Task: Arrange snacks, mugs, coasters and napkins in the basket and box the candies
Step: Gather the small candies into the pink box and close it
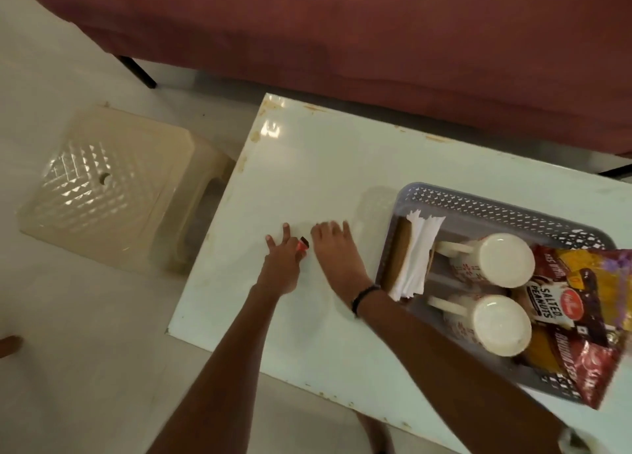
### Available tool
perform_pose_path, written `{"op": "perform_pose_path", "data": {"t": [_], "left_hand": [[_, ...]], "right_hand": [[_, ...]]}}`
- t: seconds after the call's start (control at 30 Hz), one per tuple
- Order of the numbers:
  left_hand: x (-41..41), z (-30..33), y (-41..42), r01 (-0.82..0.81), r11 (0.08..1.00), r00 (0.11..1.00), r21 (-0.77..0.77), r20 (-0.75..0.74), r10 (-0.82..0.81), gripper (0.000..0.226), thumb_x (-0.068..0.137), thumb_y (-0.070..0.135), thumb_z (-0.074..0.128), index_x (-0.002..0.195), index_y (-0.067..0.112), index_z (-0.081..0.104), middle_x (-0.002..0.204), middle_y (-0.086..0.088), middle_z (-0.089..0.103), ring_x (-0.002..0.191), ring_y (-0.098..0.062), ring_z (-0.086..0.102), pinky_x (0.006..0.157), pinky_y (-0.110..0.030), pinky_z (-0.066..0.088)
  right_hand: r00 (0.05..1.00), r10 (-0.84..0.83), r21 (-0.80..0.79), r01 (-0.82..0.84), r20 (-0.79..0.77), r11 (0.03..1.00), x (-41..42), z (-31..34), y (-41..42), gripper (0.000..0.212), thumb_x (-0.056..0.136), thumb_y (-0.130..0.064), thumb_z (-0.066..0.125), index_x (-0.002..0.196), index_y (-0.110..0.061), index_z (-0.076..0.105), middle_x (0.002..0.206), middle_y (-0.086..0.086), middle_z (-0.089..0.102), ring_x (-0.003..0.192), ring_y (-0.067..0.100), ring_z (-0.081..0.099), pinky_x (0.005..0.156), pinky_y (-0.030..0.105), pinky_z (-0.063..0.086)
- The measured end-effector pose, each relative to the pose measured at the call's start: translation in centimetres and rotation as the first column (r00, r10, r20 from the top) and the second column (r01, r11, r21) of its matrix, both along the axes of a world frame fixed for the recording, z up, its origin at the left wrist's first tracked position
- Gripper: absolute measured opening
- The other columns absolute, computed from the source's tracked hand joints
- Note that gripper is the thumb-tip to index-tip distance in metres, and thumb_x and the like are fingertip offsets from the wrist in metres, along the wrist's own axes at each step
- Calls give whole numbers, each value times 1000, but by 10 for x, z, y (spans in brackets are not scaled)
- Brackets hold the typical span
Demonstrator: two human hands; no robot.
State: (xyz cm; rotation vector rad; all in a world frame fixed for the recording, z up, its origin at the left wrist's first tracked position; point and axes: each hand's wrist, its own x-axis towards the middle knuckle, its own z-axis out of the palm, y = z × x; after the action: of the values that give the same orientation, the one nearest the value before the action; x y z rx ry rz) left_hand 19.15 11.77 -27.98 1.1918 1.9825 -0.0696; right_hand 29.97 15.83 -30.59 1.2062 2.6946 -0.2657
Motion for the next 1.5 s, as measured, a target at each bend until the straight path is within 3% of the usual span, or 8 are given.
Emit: {"op": "perform_pose_path", "data": {"t": [0.13, 0.3, 0.37, 0.63, 0.8, 1.1, 1.37, 1.5], "left_hand": [[4, 0, -10, -103, 989, 995, 108, -1, 104, 50, 99, 18, 35, 144, 1, 22, 149, -21, 34, 140, -43, 22, 113, -48, 26], [55, 18, -39, -670, 723, 722, 172, 377, 580, 26, 98, 16, 38, 114, 5, 54, 109, -14, 60, 94, -25, 61, 90, -36, 50], [81, 37, -45, -797, 588, 557, 137, 541, 630, 24, 98, 18, 39, 108, 2, 54, 102, -12, 60, 88, -23, 63, 80, -29, 52], [263, 115, -28, -810, 512, 565, 285, 610, 555, 26, 98, 25, 41, 91, 9, 60, 82, -5, 65, 72, -11, 61, 72, -28, 49], [391, 106, -19, -730, 649, 601, 213, 652, 463, 23, 97, 20, 40, 109, 8, 55, 105, -9, 69, 97, -21, 65, 90, -37, 51], [550, 73, 9, -615, 783, 643, 94, 635, 429, 17, 93, 25, 48, 87, 17, 62, 96, -10, 72, 84, -21, 68, 77, -38, 55], [560, 72, 29, -561, 818, 749, 128, 498, 436, 35, 90, 27, 54, 120, 10, 50, 118, -2, 57, 112, -21, 55, 86, -26, 42], [548, 68, 15, -533, 836, 776, 127, 466, 424, 31, 94, 19, 47, 123, 9, 50, 131, -8, 56, 119, -21, 53, 90, -23, 39]], "right_hand": [[1000, -12, -25, 12, -8, 1000, 9, 13, -35, 48, 61, -10, 78, 103, -11, 56, 90, 4, 60, 82, 18, 60, 62, 24, 52], [890, -407, -468, 277, -202, 839, 42, 49, -52, 40, 88, 0, 50, 126, -4, 40, 121, 16, 49, 106, 31, 55, 82, 34, 48], [742, -590, -583, 338, -318, 739, 67, 75, -60, 33, 89, -5, 50, 122, -7, 46, 120, 12, 51, 103, 28, 57, 81, 31, 46], [-100, -871, -833, 362, -481, 418, 214, 150, -67, 7, 93, -6, 53, 93, -10, 58, 85, -9, 65, 70, -4, 61, 62, 9, 48], [-33, -957, -878, 408, -290, 252, 337, 147, -69, 20, 97, -23, 50, 107, -14, 65, 98, -2, 69, 88, 10, 64, 70, 9, 44], [-326, -944, -983, 156, 41, -96, 548, 130, -71, 24, 89, -3, 58, 113, 1, 60, 85, 13, 67, 68, 16, 57, 72, 26, 51], [-311, -944, -937, 351, -110, -6, 558, 106, -46, 22, 88, -18, 62, 110, -16, 64, 95, 2, 71, 87, 14, 66, 72, 24, 51], [-118, -947, -853, 479, -298, 208, 539, 96, -13, 23, 91, -18, 57, 113, -17, 63, 105, 0, 71, 92, 17, 65, 77, 22, 52]]}}
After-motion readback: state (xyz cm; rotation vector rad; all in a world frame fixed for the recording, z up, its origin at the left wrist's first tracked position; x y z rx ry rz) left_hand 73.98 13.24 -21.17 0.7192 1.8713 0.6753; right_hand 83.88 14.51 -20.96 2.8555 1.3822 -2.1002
